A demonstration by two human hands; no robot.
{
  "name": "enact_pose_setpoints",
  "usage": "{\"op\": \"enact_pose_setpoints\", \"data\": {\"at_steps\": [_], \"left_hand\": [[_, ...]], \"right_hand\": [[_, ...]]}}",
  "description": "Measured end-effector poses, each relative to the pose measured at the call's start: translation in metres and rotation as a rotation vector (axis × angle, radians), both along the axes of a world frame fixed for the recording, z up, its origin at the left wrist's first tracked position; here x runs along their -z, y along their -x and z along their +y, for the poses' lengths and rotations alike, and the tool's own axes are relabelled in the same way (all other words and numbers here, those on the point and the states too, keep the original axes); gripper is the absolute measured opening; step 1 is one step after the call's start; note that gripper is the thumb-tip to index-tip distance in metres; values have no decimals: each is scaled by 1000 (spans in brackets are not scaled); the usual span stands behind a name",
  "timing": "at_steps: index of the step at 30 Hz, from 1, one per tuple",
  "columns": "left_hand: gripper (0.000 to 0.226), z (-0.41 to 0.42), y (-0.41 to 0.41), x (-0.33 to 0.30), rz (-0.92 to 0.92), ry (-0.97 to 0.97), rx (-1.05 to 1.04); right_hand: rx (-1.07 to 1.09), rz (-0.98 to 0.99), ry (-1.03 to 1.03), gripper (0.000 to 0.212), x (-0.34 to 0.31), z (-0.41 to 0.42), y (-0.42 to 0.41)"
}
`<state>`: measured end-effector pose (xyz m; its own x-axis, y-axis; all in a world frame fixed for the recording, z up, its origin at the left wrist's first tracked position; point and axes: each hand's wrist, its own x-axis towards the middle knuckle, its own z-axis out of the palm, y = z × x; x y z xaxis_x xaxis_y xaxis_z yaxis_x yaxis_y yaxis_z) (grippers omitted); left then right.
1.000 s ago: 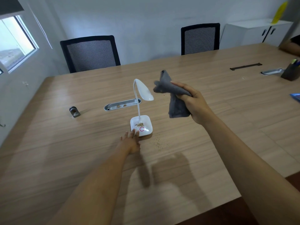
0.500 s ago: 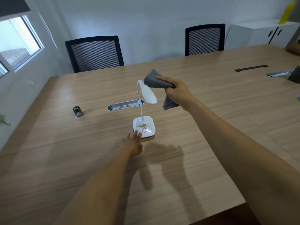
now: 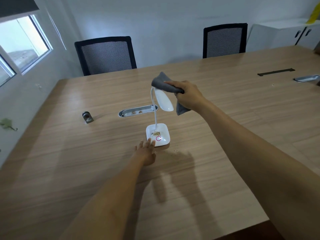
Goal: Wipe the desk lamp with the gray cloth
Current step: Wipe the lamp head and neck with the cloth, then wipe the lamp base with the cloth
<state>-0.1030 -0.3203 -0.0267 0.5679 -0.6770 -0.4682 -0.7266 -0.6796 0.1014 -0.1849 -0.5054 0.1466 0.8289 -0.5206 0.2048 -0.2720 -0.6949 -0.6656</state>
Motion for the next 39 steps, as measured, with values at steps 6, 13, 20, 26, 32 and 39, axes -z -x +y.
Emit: {"op": "enact_pose_setpoints", "data": {"at_steps": [6,13,20,26,32,39], "left_hand": [[65,2,-1,4,-19,28,21],[69,4,-2,16,-51,213,-21],[61,18,-10,28,-91,305,16],[61,21,-19,35,-111,261,81],[59,24,-21,39,-140,311,117],[59,25,-21,32,-150,289,130]], "right_hand": [[252,12,-198,61,28,-3,9],[375,270,-165,53,100,9,20],[288,484,279,51,134,44,-5],[149,550,427,45,158,58,-31],[34,545,529,36,170,56,-23],[57,554,498,48,157,52,9]]}}
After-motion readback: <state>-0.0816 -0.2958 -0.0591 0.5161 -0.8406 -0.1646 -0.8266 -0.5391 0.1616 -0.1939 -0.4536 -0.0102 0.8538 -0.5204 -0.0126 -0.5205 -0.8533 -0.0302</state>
